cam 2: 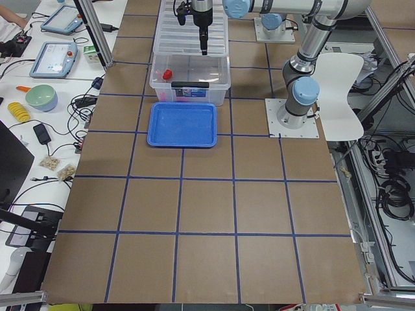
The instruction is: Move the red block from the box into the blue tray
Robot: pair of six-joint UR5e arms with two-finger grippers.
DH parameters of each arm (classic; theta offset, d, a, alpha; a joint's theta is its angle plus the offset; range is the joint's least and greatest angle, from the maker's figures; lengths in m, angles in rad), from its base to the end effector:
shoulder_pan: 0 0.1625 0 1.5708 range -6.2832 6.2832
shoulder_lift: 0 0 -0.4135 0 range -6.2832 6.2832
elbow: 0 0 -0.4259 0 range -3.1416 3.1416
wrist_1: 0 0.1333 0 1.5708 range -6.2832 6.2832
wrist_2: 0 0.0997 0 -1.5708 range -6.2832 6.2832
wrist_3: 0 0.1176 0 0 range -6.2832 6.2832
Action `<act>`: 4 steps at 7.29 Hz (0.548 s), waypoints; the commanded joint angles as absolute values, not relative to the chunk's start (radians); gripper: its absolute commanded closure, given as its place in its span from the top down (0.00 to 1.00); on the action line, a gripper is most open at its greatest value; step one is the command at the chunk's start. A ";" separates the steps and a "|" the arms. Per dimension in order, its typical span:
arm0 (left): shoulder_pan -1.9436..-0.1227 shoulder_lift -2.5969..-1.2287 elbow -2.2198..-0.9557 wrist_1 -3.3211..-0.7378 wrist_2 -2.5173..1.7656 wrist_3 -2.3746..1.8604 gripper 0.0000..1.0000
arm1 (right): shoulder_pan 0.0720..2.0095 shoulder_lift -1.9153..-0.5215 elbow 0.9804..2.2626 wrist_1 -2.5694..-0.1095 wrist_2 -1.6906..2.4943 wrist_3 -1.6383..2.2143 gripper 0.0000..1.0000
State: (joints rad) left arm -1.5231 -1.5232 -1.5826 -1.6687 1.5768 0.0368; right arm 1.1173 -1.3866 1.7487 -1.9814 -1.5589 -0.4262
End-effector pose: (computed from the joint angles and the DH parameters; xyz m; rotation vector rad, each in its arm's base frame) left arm -0.1087 -0.5039 0.4672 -0.0168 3.1366 0.0978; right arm -0.1327 -0.5798 0.3055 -0.0423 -3.1305 0.0766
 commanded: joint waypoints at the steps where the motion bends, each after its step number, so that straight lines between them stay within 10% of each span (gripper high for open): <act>1: -1.522 -1.534 -1.569 -1.652 1.575 0.037 1.00 | 1.095 -1.387 1.749 -1.982 -1.559 -0.426 1.00; 4: -1.532 -1.575 -1.585 -1.609 1.571 0.020 1.00 | 1.095 -1.388 1.746 -1.979 -1.559 -0.423 1.00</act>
State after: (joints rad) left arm -1.5249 -1.5579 -1.5819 -1.6252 1.5730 0.0256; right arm 1.0958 -1.3877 1.7470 -1.9802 -1.5585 -0.4251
